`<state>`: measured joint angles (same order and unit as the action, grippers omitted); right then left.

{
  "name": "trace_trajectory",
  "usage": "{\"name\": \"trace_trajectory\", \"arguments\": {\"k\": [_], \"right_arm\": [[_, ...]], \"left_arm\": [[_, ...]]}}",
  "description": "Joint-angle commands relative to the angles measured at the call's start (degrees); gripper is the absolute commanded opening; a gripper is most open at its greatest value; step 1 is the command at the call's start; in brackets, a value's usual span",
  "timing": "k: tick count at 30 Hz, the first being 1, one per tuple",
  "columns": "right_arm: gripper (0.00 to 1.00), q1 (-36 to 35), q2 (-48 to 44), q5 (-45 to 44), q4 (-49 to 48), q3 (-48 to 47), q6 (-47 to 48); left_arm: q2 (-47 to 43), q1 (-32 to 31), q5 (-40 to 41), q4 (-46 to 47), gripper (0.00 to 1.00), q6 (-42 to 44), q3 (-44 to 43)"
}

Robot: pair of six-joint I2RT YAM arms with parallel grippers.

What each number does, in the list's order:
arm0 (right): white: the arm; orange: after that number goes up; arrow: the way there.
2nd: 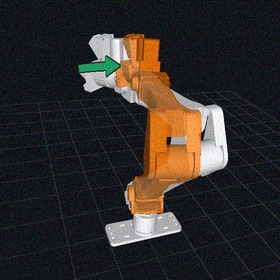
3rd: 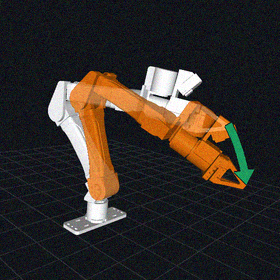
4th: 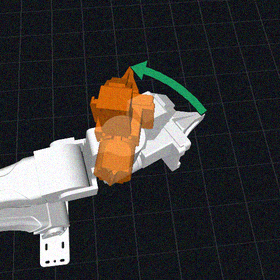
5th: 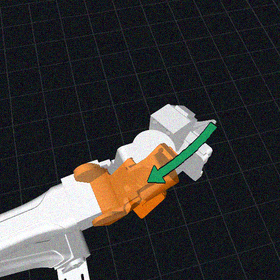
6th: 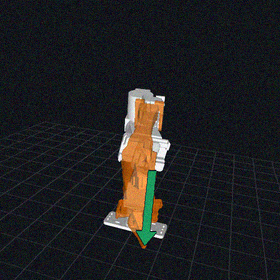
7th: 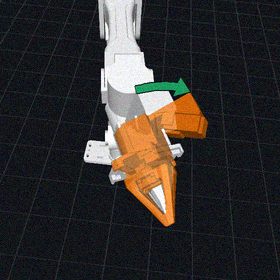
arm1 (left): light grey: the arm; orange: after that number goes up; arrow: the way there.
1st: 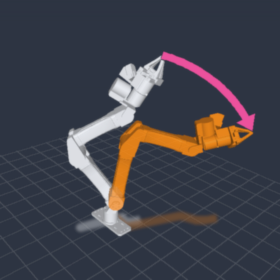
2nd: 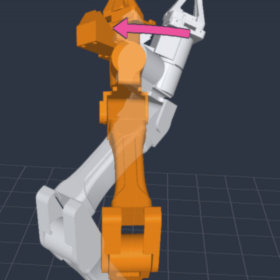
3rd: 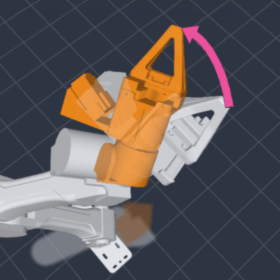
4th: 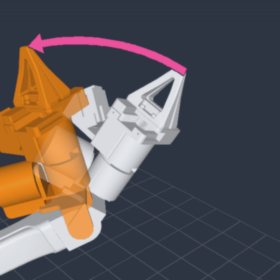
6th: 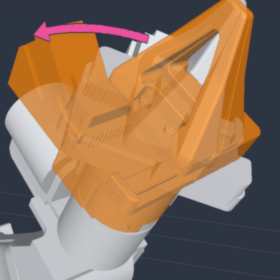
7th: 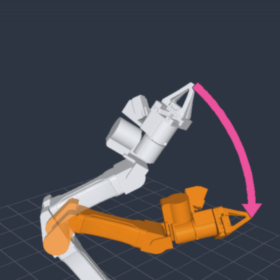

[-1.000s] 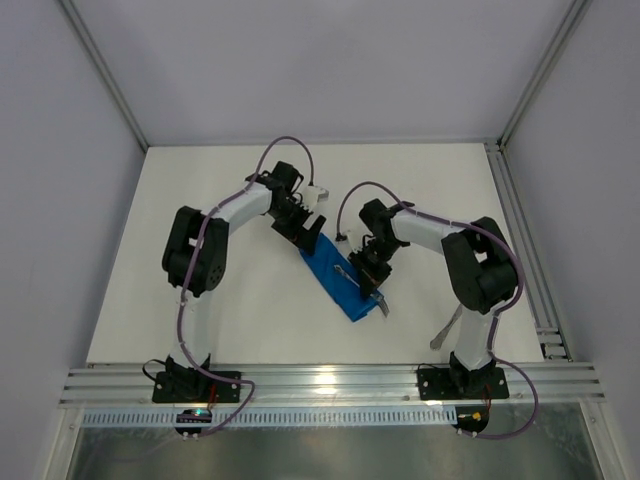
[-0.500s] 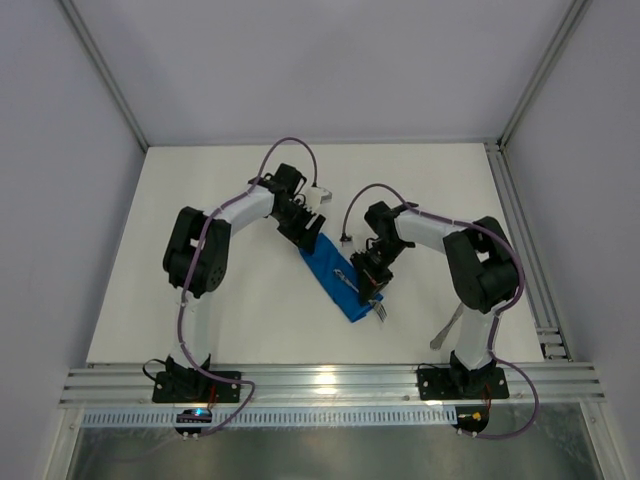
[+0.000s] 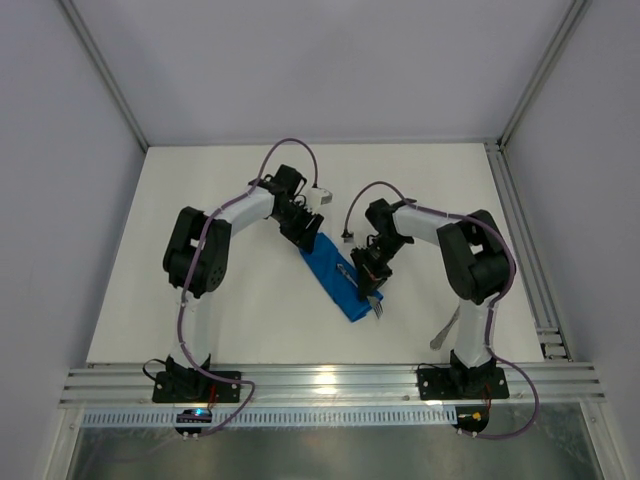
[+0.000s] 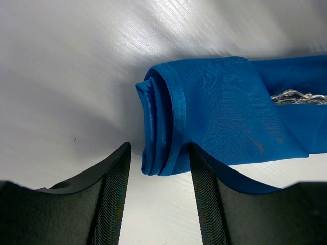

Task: Fold the napkin into a case and place the utensils inside
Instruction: Insert the fork into the folded napkin.

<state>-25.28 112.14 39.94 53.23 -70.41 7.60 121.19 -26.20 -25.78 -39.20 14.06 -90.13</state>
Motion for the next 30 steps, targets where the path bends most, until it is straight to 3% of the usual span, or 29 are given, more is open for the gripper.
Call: {"name": "trace_trajectory", "arguments": {"k": [1, 14, 20, 21, 22, 23, 30], "right_arm": [[0.04, 0.14, 2.90, 1.19, 0.91, -3.94, -1.18], [0.04, 0.14, 7.57, -1.97, 1.61, -12.81, -2.67], [0.26, 0.14, 3.98, -11.37, 2.05, -12.82, -3.11], [0.31, 0.14, 3.27, -12.25, 2.05, -12.82, -3.37], [0.43, 0.05, 2.57, -13.48, 1.62, -12.82, -3.64], [0.46, 0.05, 1.34, -13.66, 1.70, -13.17, -3.64], [0.46, 0.14, -7.52, -20.87, 2.49, -12.30, -6.18]], "left_arm": [[-2.71, -0.52, -1.55, 1.41, 0.51, 1.23, 0.92], [-3.94, -1.40, -0.85, 2.72, 0.50, 2.81, 2.24], [-3.94, -1.40, -0.15, 2.73, 0.52, 2.99, 2.15], [-4.03, -1.40, -0.06, 2.64, 0.52, 3.07, 2.06], [-4.11, -1.40, -0.06, 2.64, 0.52, 3.16, 2.06], [-4.03, -1.40, 0.03, 2.46, 0.52, 3.16, 1.97], [-4.20, -1.40, 0.38, 2.29, 0.52, 3.16, 1.71]]}}
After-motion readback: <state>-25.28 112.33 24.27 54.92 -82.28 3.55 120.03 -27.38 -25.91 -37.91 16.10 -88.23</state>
